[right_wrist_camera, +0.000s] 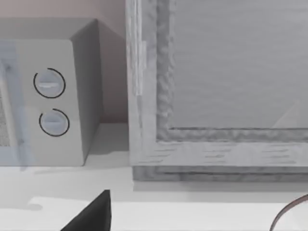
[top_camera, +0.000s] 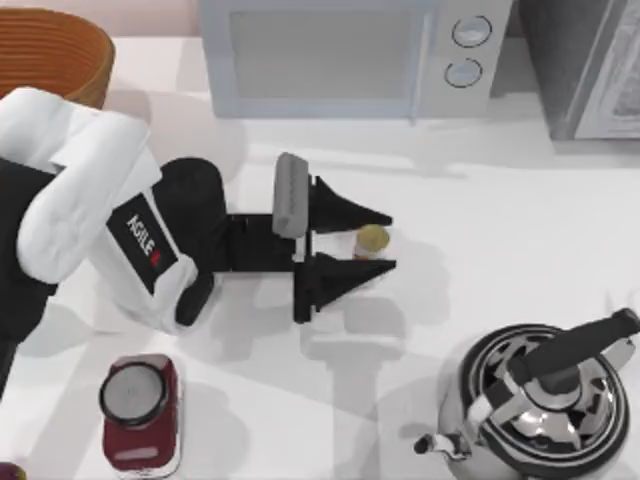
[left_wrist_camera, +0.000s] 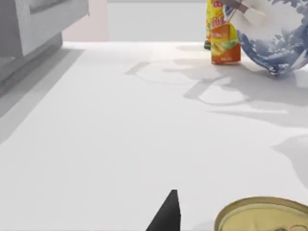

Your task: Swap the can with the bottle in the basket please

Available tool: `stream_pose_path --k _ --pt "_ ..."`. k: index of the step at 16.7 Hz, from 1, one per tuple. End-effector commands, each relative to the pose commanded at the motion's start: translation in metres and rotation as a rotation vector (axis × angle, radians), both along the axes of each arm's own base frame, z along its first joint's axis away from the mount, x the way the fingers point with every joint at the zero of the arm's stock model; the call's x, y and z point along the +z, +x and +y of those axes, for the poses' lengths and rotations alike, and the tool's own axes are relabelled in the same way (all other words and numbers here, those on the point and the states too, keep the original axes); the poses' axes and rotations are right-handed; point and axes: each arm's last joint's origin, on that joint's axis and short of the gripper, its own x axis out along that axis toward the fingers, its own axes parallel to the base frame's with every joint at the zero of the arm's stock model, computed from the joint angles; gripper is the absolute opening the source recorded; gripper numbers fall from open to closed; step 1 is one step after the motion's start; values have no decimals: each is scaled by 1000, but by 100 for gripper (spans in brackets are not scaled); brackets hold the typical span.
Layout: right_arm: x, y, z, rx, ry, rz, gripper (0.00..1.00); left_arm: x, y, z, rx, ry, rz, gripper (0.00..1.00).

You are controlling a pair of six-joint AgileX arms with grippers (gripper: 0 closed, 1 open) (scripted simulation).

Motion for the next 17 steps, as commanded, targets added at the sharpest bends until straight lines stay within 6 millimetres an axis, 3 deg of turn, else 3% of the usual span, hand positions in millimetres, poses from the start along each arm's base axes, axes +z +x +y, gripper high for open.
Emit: stream_pose_path --k 2,3,12,14,17 --pt "0 0 0 0 0 0 100 0 0 0 0 0 0 98" --pt "0 0 0 0 0 0 100 0 0 0 0 0 0 100" --pt "0 0 0 0 0 0 100 0 1 1 4 0 0 100" --pt "0 0 0 0 0 0 100 9 3 4 28 -2 -5 100" --pt "0 0 0 0 0 0 100 43 5 15 116 -6 -17 100"
